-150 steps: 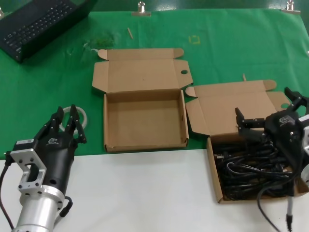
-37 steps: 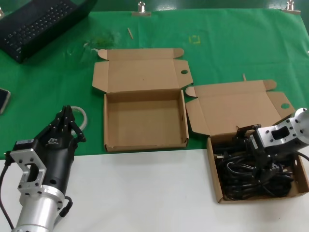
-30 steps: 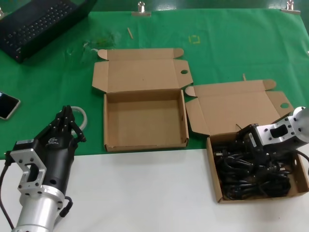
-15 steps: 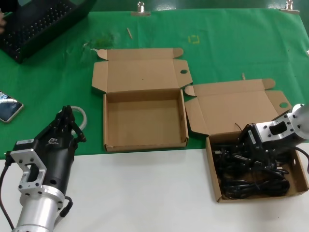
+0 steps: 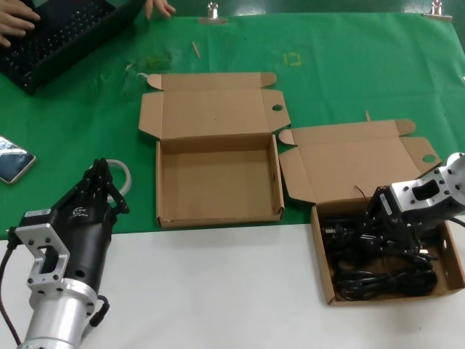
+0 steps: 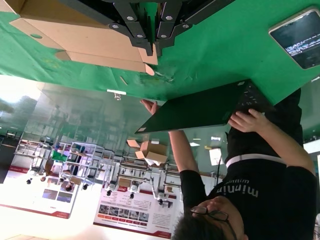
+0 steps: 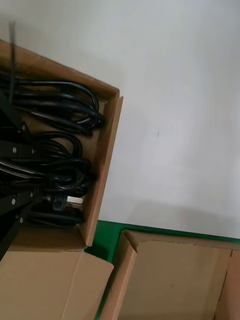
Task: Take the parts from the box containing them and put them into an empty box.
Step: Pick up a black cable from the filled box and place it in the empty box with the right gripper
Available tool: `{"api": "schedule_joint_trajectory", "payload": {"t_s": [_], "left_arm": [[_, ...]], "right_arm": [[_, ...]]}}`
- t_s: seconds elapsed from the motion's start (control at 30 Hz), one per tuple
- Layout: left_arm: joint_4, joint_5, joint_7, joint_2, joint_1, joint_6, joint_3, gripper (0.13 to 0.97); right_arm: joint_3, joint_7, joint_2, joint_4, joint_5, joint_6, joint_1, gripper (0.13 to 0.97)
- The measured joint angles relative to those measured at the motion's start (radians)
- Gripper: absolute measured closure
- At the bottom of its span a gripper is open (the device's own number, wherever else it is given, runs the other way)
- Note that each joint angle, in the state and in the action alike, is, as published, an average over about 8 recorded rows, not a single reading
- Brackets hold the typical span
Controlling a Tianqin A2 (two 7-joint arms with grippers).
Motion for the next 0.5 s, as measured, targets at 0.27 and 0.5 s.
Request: {"api": "schedule_joint_trajectory", "payload": {"t_s": [0.27,0.5], "left_arm": [[0.0,0.0,0.0,0.0,0.0,0.0,0.0,0.941],[0.0,0.0,0.0,0.0,0.0,0.0,0.0,0.941]], "right_arm": [[0.002,0.024,0.021,0.04,0.005,-0.032,0.0,0.896],[0.007,0.04,0.037,0.071,0.01,-0.049,0.0,0.9]]}}
